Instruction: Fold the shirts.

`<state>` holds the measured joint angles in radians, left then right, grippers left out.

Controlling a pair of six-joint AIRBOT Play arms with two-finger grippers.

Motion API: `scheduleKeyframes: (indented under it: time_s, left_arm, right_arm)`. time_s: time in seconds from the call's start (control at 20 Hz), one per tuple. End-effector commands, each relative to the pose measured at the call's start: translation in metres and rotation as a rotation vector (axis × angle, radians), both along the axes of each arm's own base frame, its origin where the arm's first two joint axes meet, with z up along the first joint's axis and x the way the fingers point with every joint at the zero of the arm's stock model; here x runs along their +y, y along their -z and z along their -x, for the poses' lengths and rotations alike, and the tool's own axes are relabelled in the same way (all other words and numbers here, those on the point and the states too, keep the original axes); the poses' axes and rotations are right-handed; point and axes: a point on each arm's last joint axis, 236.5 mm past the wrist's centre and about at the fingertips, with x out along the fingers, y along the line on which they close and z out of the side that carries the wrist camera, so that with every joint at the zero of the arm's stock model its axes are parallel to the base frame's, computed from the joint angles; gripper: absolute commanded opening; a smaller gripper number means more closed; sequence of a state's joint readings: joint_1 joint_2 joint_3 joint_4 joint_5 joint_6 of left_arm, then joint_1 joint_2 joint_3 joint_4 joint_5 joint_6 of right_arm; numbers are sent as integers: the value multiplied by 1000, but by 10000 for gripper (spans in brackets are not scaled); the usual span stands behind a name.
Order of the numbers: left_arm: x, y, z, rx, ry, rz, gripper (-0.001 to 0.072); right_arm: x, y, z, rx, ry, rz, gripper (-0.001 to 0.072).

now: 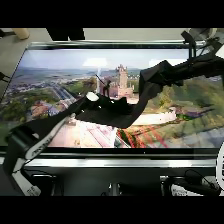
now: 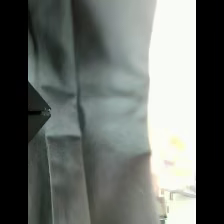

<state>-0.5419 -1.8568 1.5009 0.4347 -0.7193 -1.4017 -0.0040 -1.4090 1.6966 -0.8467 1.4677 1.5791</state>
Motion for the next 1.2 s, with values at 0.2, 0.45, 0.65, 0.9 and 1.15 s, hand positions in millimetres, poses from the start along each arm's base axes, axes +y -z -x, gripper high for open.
scheduleKeyframes:
  time_s: [0.2,0.45,0.65,0.9,1.15]
  left_arm:
    - [288,-182,-82,-431,-370,-321,27]
    - [389,-297,-28,-602,-580,-351,27]
    - [403,-304,-3,-593,-577,-402,28]
    - [415,-266,0,-517,-555,-488,28]
    - [409,-242,2,-463,-532,-484,28]
  right_arm:
    - [173,51,-26,-38,-112,-147,27]
    - [300,150,-6,176,-100,-313,547]
    - [280,165,4,278,-172,-309,706]
    - [68,181,-7,307,-153,237,706]
    - [13,244,31,565,-47,175,673]
